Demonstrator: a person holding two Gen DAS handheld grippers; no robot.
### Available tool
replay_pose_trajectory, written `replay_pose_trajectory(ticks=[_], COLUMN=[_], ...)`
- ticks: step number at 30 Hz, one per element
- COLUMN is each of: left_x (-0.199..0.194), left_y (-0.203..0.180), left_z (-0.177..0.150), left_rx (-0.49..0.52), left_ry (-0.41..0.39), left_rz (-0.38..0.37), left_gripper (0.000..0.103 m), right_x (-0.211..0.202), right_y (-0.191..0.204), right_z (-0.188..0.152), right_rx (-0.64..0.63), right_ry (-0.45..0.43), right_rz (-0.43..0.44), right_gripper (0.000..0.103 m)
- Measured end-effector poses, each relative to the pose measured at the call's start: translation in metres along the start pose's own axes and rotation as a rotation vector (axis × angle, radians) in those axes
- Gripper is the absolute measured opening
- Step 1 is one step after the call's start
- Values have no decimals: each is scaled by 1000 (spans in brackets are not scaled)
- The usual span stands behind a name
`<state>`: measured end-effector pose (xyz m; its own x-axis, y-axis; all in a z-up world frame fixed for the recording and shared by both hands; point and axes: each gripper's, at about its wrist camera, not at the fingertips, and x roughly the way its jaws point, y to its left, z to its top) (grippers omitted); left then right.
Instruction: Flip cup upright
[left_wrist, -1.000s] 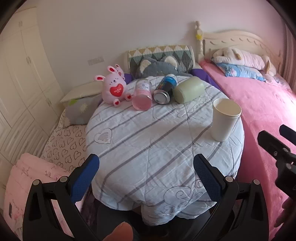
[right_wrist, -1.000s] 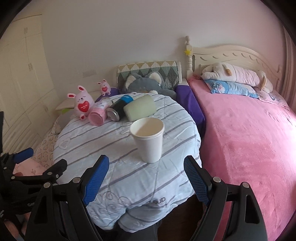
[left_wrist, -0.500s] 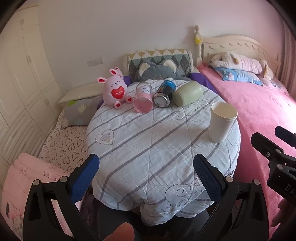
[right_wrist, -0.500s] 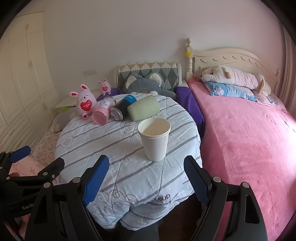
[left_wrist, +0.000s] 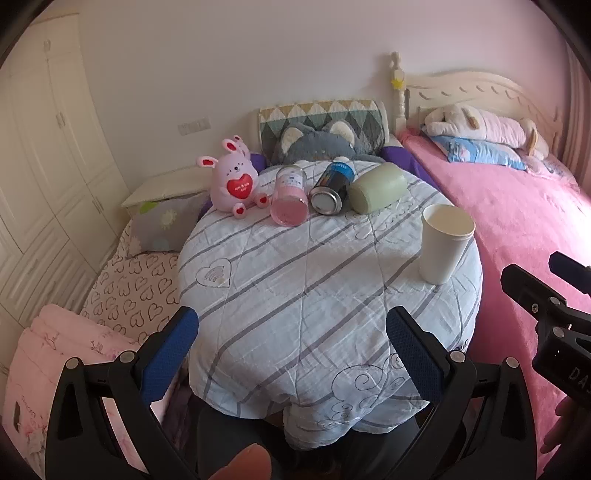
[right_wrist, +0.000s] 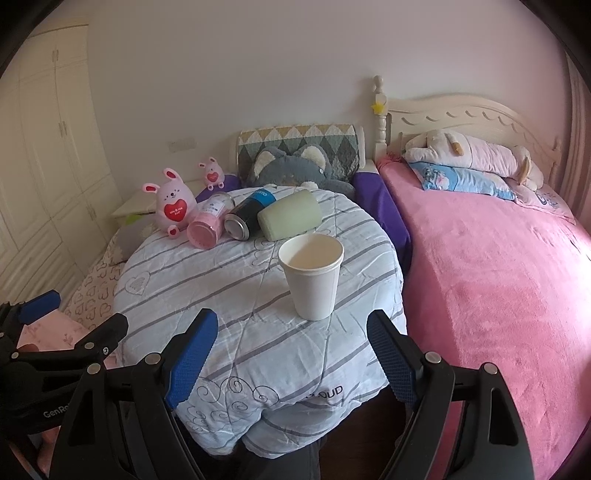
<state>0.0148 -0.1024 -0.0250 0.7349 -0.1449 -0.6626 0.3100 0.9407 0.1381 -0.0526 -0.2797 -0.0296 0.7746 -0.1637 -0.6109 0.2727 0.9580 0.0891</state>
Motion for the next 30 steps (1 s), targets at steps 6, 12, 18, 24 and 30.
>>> replay_pose_trajectory(ticks=[6, 12, 18, 24, 30], left_x=[-1, -3, -5, -6, -6], left_y=[0, 0, 1, 3, 2], left_z=[0, 0, 0, -1, -1], left_rx=[1, -4, -4, -5, -7], left_ry=[1, -1, -12, -14, -14], left_rz=[1, 6, 18, 15, 17], left_gripper=[103, 103, 103, 103, 103], right_x=[-1, 0, 0, 0, 1], right_y=[0, 2, 4, 5, 4], right_z=[-2, -4, -5, -5, -6], right_rx=[2, 0, -1, -1, 1], right_ry=[0, 7, 9, 13, 15], right_rz=[3, 9, 13, 15, 14], right_gripper=[84, 84, 84, 84, 84])
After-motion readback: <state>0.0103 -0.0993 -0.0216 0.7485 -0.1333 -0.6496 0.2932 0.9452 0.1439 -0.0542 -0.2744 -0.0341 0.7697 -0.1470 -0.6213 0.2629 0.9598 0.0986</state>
